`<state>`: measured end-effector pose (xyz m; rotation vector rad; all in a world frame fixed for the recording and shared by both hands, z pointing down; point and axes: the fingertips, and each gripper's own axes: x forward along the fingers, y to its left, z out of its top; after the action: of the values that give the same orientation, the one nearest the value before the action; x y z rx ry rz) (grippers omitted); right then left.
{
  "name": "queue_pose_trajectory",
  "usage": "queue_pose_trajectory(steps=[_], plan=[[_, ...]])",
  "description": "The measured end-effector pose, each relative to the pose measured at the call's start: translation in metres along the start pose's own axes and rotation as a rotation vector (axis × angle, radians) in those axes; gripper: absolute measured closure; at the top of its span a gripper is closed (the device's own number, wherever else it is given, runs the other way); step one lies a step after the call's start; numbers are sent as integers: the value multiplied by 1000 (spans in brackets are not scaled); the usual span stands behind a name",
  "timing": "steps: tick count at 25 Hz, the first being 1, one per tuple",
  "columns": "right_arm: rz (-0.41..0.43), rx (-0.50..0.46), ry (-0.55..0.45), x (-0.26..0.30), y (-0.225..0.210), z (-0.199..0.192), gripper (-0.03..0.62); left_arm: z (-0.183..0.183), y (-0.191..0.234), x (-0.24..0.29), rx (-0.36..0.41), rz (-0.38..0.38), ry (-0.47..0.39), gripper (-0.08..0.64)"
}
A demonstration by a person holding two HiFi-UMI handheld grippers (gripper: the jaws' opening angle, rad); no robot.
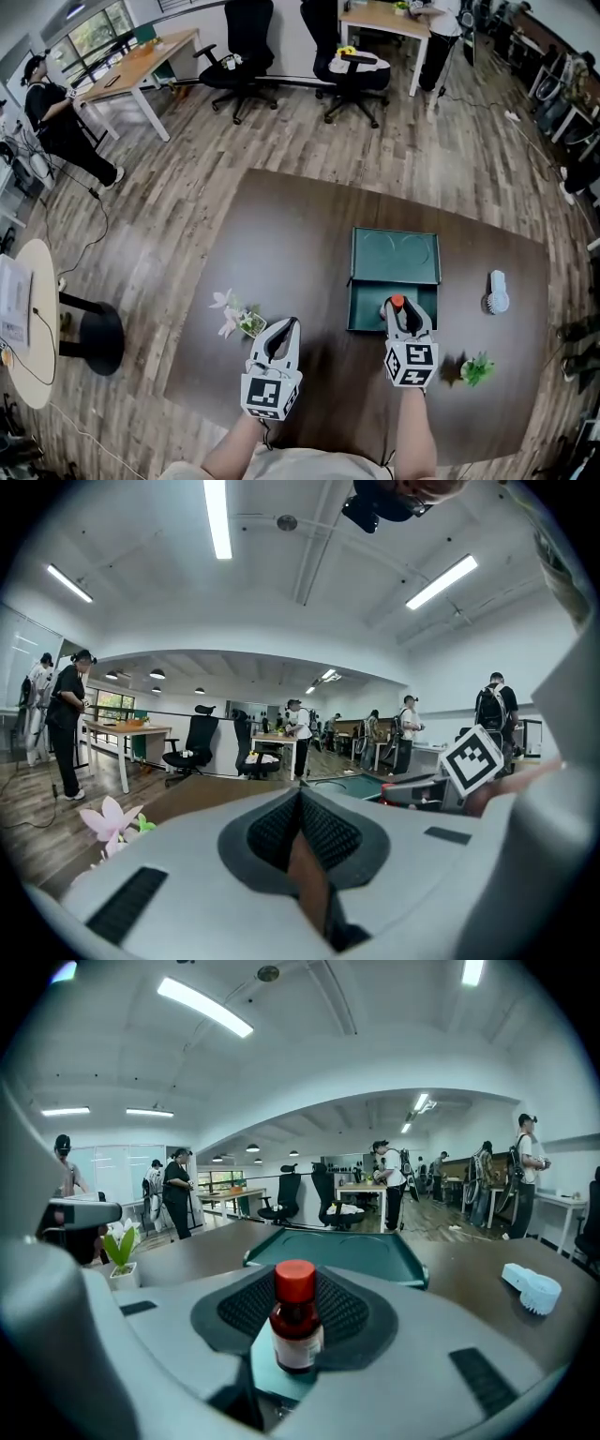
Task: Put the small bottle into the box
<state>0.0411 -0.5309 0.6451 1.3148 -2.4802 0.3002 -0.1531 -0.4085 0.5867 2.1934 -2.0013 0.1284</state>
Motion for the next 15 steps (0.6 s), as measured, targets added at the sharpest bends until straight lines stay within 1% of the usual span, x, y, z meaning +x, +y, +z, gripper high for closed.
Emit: queue_pose_trajectory(steps=[3, 7, 12, 15], plan=[[-4, 2, 27, 5, 0, -8, 460, 0, 1, 2, -7, 3, 0, 558], [-7, -27, 38, 6, 5, -12, 459, -5, 1, 4, -11, -3, 2, 558], [-20, -50, 77, 0, 7, -19, 456, -8, -4, 6, -12, -18, 7, 557], [-23, -54, 78, -4, 9, -22, 456, -10, -8, 6, -6, -28, 10, 558]])
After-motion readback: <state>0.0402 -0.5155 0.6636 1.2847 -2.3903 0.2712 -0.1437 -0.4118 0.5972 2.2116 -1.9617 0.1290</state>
